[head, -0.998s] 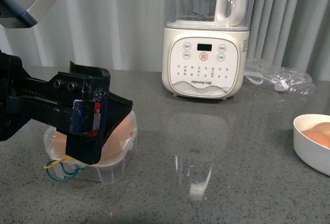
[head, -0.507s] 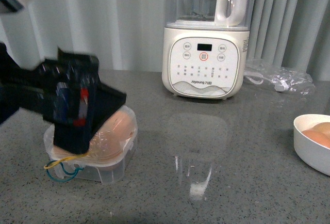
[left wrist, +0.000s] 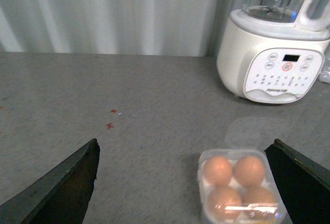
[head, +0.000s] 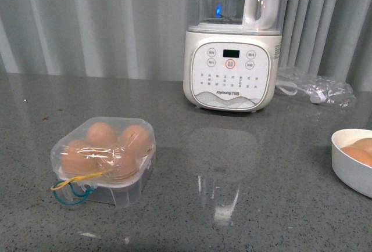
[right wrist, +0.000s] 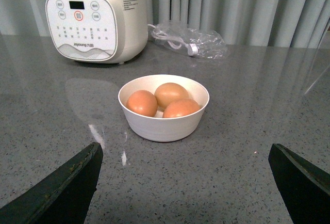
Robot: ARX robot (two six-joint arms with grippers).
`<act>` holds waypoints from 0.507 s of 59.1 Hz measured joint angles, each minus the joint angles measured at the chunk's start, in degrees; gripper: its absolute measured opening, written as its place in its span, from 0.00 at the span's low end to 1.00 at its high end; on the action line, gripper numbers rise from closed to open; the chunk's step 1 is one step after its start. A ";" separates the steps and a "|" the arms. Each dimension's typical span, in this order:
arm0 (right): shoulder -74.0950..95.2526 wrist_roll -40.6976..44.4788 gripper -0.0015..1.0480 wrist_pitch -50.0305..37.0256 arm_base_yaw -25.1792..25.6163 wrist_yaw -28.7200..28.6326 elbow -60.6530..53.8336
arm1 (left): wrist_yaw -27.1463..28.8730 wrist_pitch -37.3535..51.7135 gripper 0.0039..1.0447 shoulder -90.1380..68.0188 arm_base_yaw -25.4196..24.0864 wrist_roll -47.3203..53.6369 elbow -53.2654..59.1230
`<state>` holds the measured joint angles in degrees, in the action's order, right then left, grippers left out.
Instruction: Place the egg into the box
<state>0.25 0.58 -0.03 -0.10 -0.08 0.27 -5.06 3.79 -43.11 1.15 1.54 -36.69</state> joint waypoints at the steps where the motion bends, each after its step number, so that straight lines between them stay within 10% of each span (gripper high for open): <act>1: 0.00 0.00 0.93 0.00 0.00 0.00 0.00 | -0.68 -1.20 0.94 1.66 -0.90 0.26 0.68; 21: 0.00 0.00 0.93 0.00 0.00 0.00 0.00 | -11.69 -13.60 0.94 19.26 -14.88 3.48 8.00; 30: 0.00 0.00 0.93 0.00 0.00 0.00 0.00 | -5.05 -5.46 0.70 22.21 -12.02 -0.15 14.34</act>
<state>0.25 0.58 -0.03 -0.10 -0.08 0.27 -10.11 -1.67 -20.91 -10.87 1.39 -22.35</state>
